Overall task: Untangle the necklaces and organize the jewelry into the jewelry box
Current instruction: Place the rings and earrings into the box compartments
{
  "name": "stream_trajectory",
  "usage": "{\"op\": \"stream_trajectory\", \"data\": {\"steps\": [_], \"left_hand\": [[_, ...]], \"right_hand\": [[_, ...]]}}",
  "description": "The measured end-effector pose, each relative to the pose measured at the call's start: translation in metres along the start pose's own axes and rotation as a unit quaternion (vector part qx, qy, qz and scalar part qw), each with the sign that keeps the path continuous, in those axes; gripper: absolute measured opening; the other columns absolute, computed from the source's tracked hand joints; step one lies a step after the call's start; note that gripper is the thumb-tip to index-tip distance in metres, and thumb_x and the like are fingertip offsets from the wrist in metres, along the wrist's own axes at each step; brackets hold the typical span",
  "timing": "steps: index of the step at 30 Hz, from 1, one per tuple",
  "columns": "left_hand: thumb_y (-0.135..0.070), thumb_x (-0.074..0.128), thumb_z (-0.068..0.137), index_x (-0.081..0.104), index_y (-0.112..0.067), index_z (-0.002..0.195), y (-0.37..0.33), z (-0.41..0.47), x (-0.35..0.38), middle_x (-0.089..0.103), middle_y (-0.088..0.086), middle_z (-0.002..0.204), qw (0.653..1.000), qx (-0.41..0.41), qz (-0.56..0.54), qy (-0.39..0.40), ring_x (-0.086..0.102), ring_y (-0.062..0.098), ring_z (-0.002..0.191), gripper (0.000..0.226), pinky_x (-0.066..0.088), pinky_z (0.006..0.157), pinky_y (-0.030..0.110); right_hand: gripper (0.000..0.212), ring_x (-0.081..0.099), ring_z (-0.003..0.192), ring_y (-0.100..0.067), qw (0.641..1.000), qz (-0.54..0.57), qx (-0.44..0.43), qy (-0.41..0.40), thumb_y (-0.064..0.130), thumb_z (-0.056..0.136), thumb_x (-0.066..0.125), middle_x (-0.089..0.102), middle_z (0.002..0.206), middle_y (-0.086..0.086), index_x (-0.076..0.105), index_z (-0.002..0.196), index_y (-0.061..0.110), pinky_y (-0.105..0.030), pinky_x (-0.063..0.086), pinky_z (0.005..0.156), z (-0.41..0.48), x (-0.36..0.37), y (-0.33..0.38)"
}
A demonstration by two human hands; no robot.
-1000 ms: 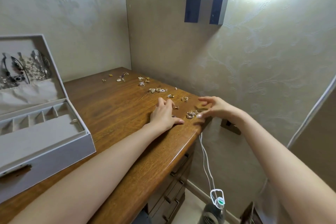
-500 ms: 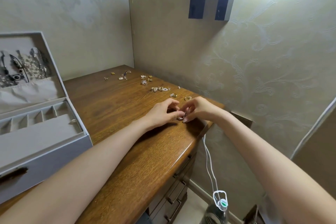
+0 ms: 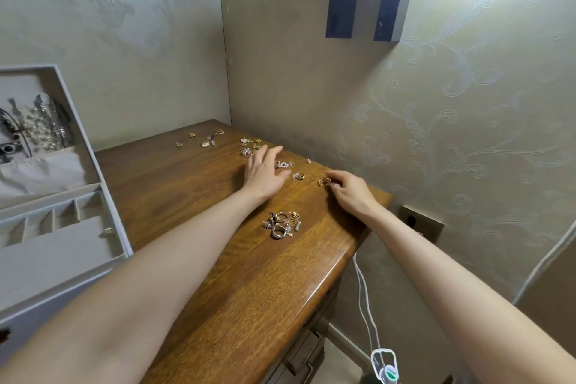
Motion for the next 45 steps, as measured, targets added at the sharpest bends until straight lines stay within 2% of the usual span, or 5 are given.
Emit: {"op": "stream_trajectory", "data": {"steps": [17, 24, 28, 39, 45], "left_hand": [[0.018, 0.028, 0.078, 0.044, -0.015, 0.125, 0.033, 0.042, 0.010, 0.042, 0.006, 0.144, 0.977, -0.048, -0.151, 0.140, 0.030, 0.017, 0.139, 0.060, 0.023, 0.111, 0.035], [0.017, 0.032, 0.077, 0.034, -0.009, 0.113, 0.018, 0.039, 0.005, 0.054, 0.004, 0.134, 0.959, -0.054, -0.215, 0.178, 0.049, 0.014, 0.091, 0.044, 0.033, 0.058, 0.021], [0.014, 0.032, 0.076, 0.036, -0.011, 0.109, 0.016, 0.026, -0.003, 0.064, 0.001, 0.122, 0.958, -0.059, -0.213, 0.185, 0.048, 0.013, 0.100, 0.042, 0.036, 0.067, 0.025], [0.005, 0.054, 0.081, 0.059, -0.010, 0.083, 0.009, -0.004, -0.021, 0.066, -0.004, 0.066, 0.954, -0.052, -0.182, 0.232, 0.054, 0.004, 0.065, 0.017, 0.033, 0.054, 0.018], [0.016, 0.028, 0.081, 0.054, -0.004, 0.083, 0.018, 0.007, -0.036, 0.071, 0.015, 0.088, 0.932, -0.102, -0.292, 0.191, 0.071, 0.027, 0.084, 0.033, 0.057, 0.053, 0.026]], "right_hand": [[0.052, 0.047, 0.128, -0.023, 0.994, 0.069, 0.078, 0.021, -0.009, 0.087, 0.034, 0.054, 0.136, -0.012, 0.052, 0.133, 0.006, -0.028, 0.032, 0.108, 0.081, 0.022, 0.004], [0.051, 0.058, 0.111, -0.020, 0.993, 0.060, 0.037, 0.099, -0.010, 0.083, 0.034, 0.065, 0.116, -0.011, 0.068, 0.115, 0.011, -0.026, 0.044, 0.095, 0.096, 0.030, 0.013], [0.050, 0.059, 0.090, -0.014, 0.989, 0.072, 0.008, 0.132, -0.014, 0.076, 0.038, 0.068, 0.095, -0.004, 0.073, 0.098, 0.013, -0.021, 0.047, 0.077, 0.085, 0.024, 0.015], [0.041, 0.067, 0.080, -0.012, 0.931, 0.202, -0.002, 0.305, -0.022, 0.080, 0.043, 0.072, 0.088, -0.012, 0.070, 0.105, -0.002, -0.017, 0.053, 0.074, 0.038, 0.014, 0.022], [0.039, 0.069, 0.087, -0.023, 0.873, 0.289, 0.013, 0.392, -0.022, 0.087, 0.035, 0.069, 0.093, -0.018, 0.063, 0.111, -0.008, -0.028, 0.057, 0.078, 0.028, 0.018, 0.033]]}}
Point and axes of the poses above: each hand's wrist, its own z-axis towards the middle knuckle, its own x-axis out of the palm, y = z × x, the point moved 5 cm from there along z, towards the middle knuckle
